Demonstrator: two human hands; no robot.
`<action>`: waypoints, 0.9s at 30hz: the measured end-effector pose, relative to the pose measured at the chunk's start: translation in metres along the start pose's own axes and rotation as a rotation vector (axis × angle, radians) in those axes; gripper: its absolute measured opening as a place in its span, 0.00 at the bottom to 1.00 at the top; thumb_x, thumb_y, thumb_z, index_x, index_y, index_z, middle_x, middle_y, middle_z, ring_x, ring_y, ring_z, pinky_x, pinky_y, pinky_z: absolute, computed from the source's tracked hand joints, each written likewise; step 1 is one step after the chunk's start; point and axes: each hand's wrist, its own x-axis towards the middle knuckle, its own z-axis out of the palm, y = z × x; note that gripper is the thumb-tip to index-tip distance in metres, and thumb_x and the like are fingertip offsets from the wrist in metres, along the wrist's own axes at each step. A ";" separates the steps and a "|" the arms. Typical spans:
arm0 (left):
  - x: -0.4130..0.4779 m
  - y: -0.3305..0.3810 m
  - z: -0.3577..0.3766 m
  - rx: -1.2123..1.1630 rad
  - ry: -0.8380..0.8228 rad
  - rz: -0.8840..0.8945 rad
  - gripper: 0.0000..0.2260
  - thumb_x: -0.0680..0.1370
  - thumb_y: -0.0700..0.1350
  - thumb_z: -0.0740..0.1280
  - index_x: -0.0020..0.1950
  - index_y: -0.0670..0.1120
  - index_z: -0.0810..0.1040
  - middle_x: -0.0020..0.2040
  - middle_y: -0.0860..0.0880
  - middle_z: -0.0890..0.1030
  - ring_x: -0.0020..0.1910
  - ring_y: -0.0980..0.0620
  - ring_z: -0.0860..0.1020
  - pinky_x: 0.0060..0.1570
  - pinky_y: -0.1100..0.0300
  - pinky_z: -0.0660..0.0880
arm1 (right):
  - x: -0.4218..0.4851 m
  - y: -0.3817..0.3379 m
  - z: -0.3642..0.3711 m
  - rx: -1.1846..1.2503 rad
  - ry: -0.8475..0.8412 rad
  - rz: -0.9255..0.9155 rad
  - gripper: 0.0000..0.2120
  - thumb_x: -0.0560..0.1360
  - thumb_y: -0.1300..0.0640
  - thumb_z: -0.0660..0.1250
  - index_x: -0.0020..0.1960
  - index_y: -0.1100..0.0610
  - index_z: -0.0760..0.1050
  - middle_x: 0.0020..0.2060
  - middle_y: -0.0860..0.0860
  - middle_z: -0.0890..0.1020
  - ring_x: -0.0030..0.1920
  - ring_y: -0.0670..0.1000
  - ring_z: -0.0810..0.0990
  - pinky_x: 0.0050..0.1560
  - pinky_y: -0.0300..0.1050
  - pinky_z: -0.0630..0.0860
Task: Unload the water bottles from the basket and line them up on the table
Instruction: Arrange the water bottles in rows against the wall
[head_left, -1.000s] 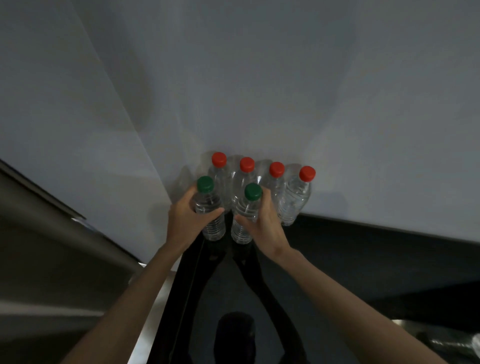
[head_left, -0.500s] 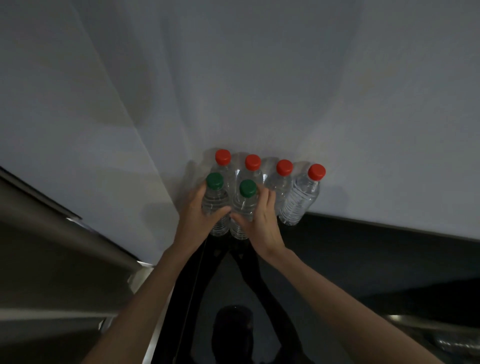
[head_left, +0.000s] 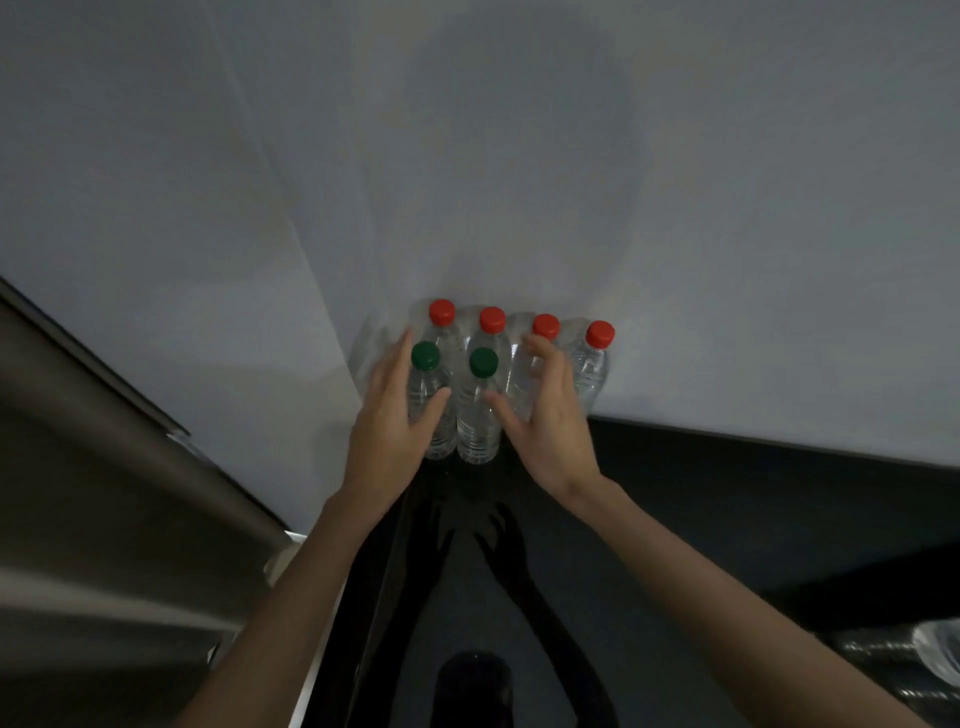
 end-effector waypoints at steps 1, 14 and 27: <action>-0.007 0.013 -0.006 0.045 0.011 0.035 0.31 0.80 0.52 0.64 0.79 0.53 0.53 0.78 0.51 0.60 0.71 0.63 0.58 0.67 0.61 0.61 | -0.005 -0.007 -0.013 0.013 0.023 -0.020 0.29 0.77 0.50 0.68 0.72 0.50 0.58 0.68 0.49 0.68 0.65 0.44 0.70 0.58 0.39 0.72; -0.085 0.152 0.035 0.197 0.037 0.423 0.19 0.80 0.48 0.64 0.70 0.46 0.72 0.65 0.48 0.76 0.64 0.52 0.73 0.60 0.61 0.71 | -0.128 -0.013 -0.180 -0.398 0.103 -0.126 0.19 0.79 0.54 0.63 0.69 0.52 0.69 0.61 0.48 0.76 0.58 0.48 0.77 0.46 0.44 0.80; -0.198 0.284 0.197 0.181 -0.203 0.647 0.21 0.80 0.51 0.63 0.72 0.47 0.70 0.64 0.50 0.77 0.61 0.53 0.76 0.57 0.60 0.74 | -0.267 0.082 -0.374 -0.672 0.185 0.152 0.17 0.78 0.55 0.66 0.65 0.55 0.72 0.59 0.52 0.77 0.56 0.54 0.78 0.49 0.50 0.78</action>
